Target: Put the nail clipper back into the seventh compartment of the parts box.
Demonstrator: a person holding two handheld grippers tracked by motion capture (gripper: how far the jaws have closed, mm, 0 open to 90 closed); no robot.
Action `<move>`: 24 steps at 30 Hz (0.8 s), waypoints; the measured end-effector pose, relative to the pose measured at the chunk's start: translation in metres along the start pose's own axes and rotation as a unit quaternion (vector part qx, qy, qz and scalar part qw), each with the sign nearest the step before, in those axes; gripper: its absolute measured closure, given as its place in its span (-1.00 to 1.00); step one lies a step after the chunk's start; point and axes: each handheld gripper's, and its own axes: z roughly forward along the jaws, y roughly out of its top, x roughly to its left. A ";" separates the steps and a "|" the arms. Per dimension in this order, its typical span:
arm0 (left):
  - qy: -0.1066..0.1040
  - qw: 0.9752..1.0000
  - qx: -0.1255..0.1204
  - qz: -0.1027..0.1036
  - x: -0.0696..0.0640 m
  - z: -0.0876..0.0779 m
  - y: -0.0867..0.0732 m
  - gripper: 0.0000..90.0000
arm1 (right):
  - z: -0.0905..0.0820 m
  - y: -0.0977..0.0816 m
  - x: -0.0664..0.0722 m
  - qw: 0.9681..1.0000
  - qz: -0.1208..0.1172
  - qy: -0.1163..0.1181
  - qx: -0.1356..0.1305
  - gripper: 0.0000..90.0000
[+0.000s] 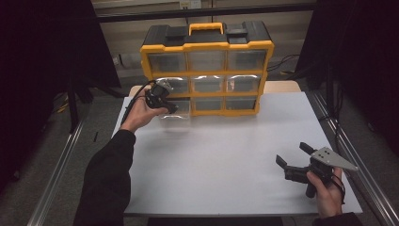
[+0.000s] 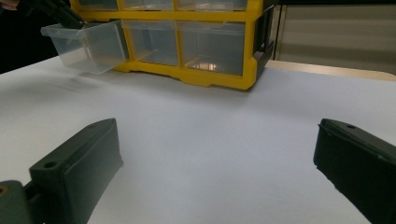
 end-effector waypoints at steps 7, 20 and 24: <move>0.006 1.000 -0.017 -0.018 -0.002 0.001 0.002 0.51 | 0.000 0.000 0.000 1.000 0.000 0.000 0.000 -0.99; 0.030 0.997 -0.063 -0.030 -0.002 -0.012 -0.006 -0.17 | 0.000 0.000 0.000 1.000 0.000 0.000 0.000 -0.99; 0.048 0.993 -0.095 -0.047 -0.007 -0.014 -0.008 -0.45 | 0.000 0.000 0.000 1.000 -0.001 0.000 0.000 -0.99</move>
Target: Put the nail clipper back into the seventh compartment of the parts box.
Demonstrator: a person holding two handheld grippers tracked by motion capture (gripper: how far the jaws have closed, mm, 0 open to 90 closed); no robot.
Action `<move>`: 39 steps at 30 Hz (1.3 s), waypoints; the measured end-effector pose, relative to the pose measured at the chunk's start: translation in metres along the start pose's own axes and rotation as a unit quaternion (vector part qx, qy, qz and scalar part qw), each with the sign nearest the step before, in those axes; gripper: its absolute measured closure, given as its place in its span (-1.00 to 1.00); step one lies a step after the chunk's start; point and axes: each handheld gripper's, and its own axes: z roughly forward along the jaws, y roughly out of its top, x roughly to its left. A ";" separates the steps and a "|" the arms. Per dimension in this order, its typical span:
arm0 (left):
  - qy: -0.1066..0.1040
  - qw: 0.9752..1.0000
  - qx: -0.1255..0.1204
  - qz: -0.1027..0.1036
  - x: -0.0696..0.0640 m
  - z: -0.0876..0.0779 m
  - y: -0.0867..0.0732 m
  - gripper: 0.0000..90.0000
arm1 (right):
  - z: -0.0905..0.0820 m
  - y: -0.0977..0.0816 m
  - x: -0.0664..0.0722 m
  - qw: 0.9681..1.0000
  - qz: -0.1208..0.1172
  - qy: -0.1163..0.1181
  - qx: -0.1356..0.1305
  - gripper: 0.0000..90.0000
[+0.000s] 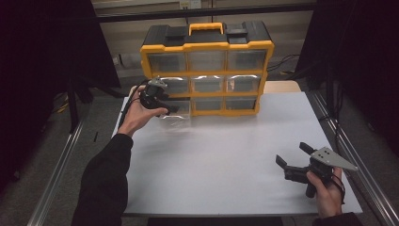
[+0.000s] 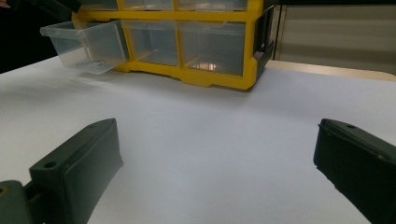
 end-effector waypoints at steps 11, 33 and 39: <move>0.017 0.998 -0.059 -0.018 -0.007 -0.008 -0.012 -0.91 | 0.000 0.000 0.000 1.000 -0.001 0.001 -0.001 -0.99; 0.086 0.980 -0.171 -0.059 -0.034 -0.024 -0.052 -0.92 | 0.000 0.000 0.001 1.000 -0.002 0.000 0.000 -0.99; 0.091 0.978 -0.176 -0.058 -0.042 -0.026 -0.063 -0.92 | 0.000 0.000 0.000 1.000 -0.002 0.000 0.000 -0.99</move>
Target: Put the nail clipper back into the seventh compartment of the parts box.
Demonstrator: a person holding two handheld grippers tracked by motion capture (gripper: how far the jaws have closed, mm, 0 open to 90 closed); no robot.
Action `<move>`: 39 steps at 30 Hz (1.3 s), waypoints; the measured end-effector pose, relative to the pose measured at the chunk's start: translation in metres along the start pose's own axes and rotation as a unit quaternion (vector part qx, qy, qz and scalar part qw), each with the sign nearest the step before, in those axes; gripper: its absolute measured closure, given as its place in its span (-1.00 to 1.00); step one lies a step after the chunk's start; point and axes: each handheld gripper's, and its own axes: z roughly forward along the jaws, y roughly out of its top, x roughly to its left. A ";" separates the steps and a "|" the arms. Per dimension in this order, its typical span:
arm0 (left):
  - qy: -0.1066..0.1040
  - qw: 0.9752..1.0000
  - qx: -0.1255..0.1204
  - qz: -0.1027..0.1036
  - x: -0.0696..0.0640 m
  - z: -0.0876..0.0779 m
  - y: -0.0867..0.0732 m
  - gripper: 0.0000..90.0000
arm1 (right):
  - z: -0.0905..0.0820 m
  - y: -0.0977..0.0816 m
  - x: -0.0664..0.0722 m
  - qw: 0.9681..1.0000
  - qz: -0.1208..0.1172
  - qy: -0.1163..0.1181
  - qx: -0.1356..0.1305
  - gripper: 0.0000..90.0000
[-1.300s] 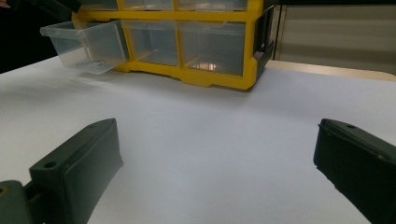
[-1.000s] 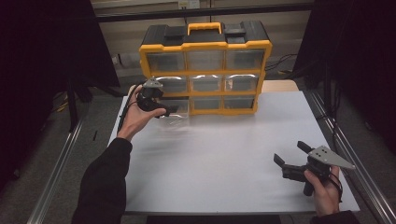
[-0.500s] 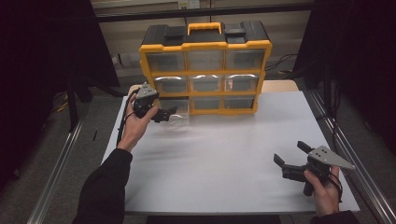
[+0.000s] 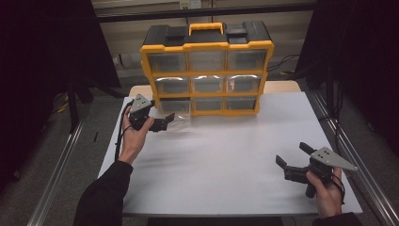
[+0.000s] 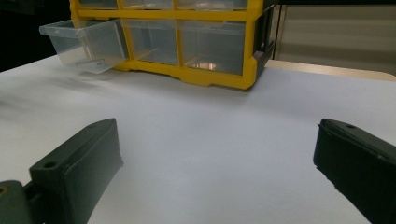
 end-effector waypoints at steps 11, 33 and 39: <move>-0.007 1.000 0.006 0.007 -0.014 -0.010 -0.020 -0.92 | 0.001 0.000 0.000 1.000 -0.003 0.000 0.002 -0.99; -0.027 0.999 0.001 -0.020 -0.038 -0.027 -0.055 -0.93 | 0.002 0.000 0.001 1.000 -0.001 0.003 0.003 -0.99; -0.033 0.999 -0.008 -0.035 -0.043 -0.037 -0.062 -0.94 | 0.002 0.000 0.001 1.000 -0.001 0.001 0.005 -0.99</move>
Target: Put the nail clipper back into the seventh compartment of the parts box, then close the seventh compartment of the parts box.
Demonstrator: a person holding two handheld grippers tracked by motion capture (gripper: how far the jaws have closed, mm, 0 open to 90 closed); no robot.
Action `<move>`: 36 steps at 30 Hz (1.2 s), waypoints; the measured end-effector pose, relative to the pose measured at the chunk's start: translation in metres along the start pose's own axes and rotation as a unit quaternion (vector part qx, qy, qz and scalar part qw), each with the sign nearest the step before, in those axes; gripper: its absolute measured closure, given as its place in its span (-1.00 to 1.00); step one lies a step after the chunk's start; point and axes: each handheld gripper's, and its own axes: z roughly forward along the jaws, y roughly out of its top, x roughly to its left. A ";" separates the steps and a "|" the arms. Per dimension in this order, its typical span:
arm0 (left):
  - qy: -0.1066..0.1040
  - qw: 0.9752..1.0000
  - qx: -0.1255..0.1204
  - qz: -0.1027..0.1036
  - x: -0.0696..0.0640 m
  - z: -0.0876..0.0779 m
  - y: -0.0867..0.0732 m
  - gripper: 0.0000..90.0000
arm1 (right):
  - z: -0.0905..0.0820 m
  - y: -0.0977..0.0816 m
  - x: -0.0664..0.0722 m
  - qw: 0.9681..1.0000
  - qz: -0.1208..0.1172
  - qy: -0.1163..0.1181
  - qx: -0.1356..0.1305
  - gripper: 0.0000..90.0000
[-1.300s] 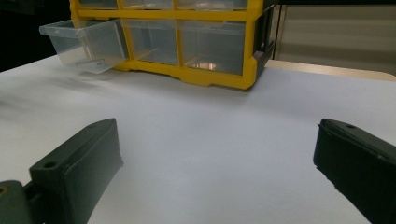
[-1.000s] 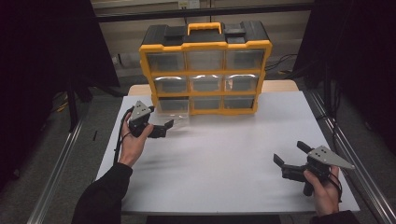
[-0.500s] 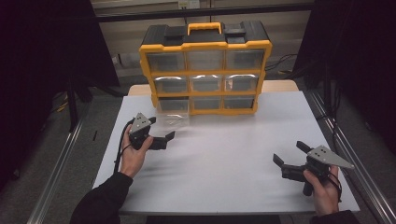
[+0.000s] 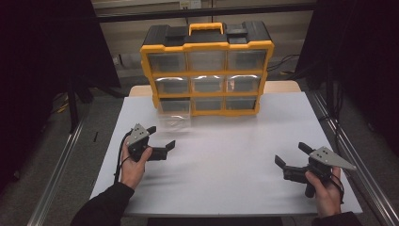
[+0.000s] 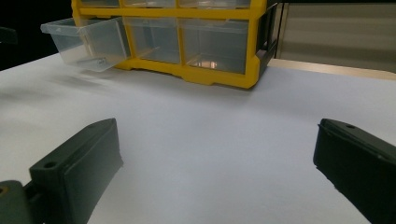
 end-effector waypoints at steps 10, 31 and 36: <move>0.006 1.000 -0.015 -0.002 -0.009 -0.025 -0.007 -0.95 | 0.001 0.000 0.000 1.000 0.000 -0.001 -0.001 -0.99; 0.024 0.999 -0.032 -0.028 -0.007 -0.059 -0.017 -0.95 | -0.001 0.000 -0.001 1.000 0.002 -0.002 -0.003 -0.99; 0.003 0.999 -0.025 -0.035 -0.003 -0.058 -0.016 -0.95 | 0.000 0.000 0.000 1.000 0.002 -0.001 -0.003 -0.99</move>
